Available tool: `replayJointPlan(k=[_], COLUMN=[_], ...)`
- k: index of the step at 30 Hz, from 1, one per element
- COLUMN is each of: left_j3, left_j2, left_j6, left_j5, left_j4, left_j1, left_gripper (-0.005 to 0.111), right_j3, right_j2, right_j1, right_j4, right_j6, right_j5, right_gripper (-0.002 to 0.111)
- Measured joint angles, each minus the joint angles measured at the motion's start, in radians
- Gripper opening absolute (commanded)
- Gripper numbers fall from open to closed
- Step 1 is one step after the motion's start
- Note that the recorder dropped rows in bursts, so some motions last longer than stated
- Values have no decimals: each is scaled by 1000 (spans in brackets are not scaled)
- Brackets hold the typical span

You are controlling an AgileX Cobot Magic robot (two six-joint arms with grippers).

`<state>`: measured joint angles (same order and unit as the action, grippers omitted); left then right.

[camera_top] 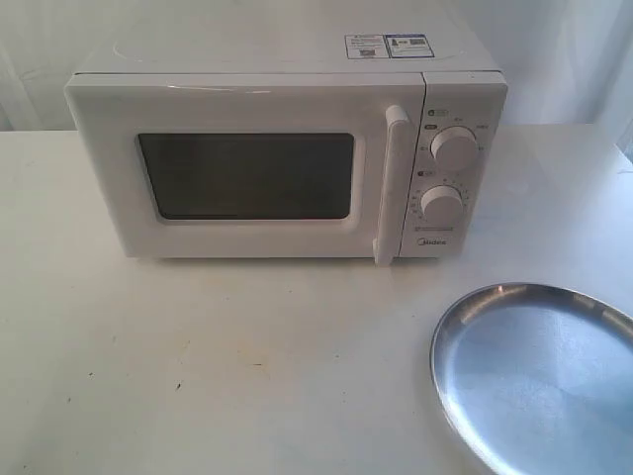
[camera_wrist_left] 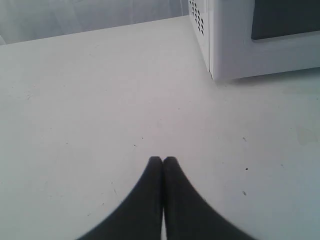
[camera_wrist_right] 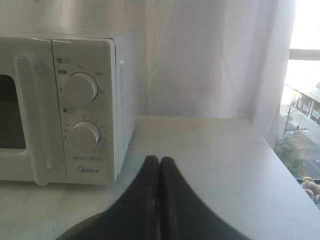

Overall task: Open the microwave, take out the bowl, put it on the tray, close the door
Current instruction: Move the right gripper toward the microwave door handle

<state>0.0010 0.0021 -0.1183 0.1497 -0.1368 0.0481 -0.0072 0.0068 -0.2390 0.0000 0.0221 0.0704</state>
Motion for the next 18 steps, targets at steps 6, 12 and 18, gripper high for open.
replayJointPlan(k=[6,12,18], left_j3=[0,0,0], left_j2=[0,0,0], left_j6=[0,0,0], left_j5=[0,0,0], left_j4=[0,0,0], left_j1=[0,0,0], left_gripper=[0,0,0], right_j3=[2,2,-5], right_j2=[0,-1,12], right_j1=[0,0,-22], right_j4=[0,0,-310], right_j6=[90,360,591], right_j5=[-172,-309,-477], right_gripper=[0,0,0])
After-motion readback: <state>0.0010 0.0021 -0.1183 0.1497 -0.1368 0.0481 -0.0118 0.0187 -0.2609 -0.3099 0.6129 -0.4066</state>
